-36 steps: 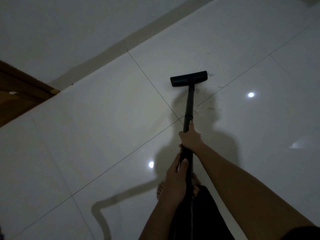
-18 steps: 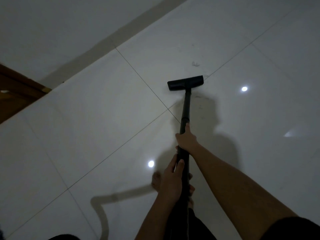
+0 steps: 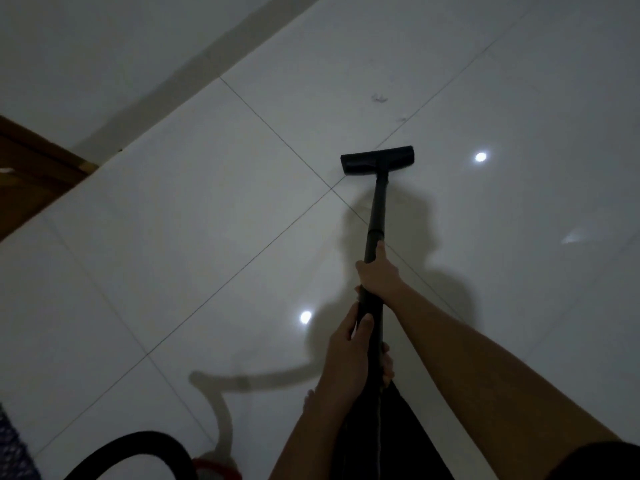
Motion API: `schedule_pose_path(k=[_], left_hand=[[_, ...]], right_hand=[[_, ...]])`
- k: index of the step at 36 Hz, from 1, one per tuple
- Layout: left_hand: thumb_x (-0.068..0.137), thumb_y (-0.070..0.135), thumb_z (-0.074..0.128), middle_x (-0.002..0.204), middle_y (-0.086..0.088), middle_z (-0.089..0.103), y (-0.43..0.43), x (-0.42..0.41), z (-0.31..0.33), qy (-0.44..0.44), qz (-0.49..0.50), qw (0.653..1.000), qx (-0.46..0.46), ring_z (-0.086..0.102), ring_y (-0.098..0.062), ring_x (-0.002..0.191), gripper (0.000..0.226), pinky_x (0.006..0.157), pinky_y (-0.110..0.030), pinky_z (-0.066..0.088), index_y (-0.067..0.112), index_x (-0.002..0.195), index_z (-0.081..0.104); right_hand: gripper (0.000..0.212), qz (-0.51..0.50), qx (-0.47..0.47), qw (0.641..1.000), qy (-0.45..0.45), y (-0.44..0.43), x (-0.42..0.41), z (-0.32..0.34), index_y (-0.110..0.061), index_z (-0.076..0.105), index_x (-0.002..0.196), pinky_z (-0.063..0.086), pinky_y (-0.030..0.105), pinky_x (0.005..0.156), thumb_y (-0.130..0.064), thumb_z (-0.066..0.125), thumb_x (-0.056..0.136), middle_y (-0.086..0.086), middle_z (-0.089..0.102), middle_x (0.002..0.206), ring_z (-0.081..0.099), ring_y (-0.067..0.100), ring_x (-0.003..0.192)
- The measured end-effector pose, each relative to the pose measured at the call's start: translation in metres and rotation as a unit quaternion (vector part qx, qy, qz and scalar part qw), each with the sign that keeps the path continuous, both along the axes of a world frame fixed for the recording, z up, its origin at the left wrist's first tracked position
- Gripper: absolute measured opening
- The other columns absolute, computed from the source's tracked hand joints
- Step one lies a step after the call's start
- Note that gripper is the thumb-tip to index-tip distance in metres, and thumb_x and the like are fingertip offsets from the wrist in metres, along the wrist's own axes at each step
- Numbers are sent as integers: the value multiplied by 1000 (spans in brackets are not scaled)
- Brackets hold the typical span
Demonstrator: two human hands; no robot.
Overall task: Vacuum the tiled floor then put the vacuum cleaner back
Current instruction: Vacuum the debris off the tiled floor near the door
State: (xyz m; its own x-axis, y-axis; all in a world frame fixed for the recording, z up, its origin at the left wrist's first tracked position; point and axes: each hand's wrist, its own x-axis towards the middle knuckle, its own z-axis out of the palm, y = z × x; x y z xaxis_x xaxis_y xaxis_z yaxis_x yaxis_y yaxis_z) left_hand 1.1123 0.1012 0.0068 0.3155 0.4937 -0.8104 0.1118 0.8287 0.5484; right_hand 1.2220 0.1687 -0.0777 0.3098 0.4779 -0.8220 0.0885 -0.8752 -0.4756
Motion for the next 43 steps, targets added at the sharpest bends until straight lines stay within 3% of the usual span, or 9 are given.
schedule_pose_path(k=[8,18,21,25,28,31,34,38,43], left_hand=[[101,20,36,49,-1,57,-30,-27,1,-2,-33,999,17,48,-19,39,25,39,-21,40,37,111,53],[100,25,38,73,-16,55,-71,-53,-8,31,-53,998,-4,52,-20,44,37,40,-24,46,27,137,44],[100,27,38,73,-15,56,-86,-53,-6,40,-63,997,1,52,-21,45,36,42,-25,46,28,136,45],[100,27,38,71,-12,57,-106,-52,0,46,-66,997,7,52,-18,42,34,40,-22,45,31,133,46],[101,22,36,67,-13,52,-121,-54,5,20,-53,998,3,50,-14,35,34,37,-20,42,26,133,46],[101,21,36,57,-8,54,-136,-59,7,19,-52,998,3,49,-17,36,34,37,-21,41,25,132,48],[100,24,37,62,-10,56,-147,-66,5,35,-62,997,-1,49,-21,42,33,41,-24,42,29,131,50],[101,23,36,65,-8,59,-159,-80,9,43,-84,995,14,51,-21,44,33,42,-25,43,34,129,49],[100,22,37,67,-10,59,-174,-103,16,59,-118,991,33,53,-17,41,32,38,-21,42,33,126,51]], right_hand=[[71,-34,-28,999,-4,-35,-24,-1,-24,-1,154,46,24,50,-15,42,98,23,41,139,58,18,60],[69,-19,-20,1000,9,-80,-51,0,-20,1,154,38,19,48,-15,42,98,23,40,142,54,18,69],[71,-9,-34,999,11,-92,-51,2,-21,-2,154,31,16,41,-17,41,99,23,40,142,47,11,56],[67,-23,-11,999,24,-115,-53,1,-21,5,153,34,21,48,-13,41,98,24,43,140,63,31,92],[64,-38,-8,999,23,-133,-55,6,-21,10,151,35,21,51,-10,41,97,25,45,138,55,37,116],[63,-43,-12,999,22,-148,-61,3,-20,11,151,39,19,54,-10,42,97,24,45,139,54,38,118],[64,-48,-17,999,16,-160,-70,1,-20,12,151,51,32,79,-11,42,96,24,46,138,54,38,118],[65,-82,-4,996,39,-178,-81,8,-20,10,151,37,18,51,-9,42,96,24,43,140,53,38,119],[65,-110,11,993,52,-199,-103,12,-20,10,151,43,24,57,-8,42,96,26,44,138,56,39,111]])
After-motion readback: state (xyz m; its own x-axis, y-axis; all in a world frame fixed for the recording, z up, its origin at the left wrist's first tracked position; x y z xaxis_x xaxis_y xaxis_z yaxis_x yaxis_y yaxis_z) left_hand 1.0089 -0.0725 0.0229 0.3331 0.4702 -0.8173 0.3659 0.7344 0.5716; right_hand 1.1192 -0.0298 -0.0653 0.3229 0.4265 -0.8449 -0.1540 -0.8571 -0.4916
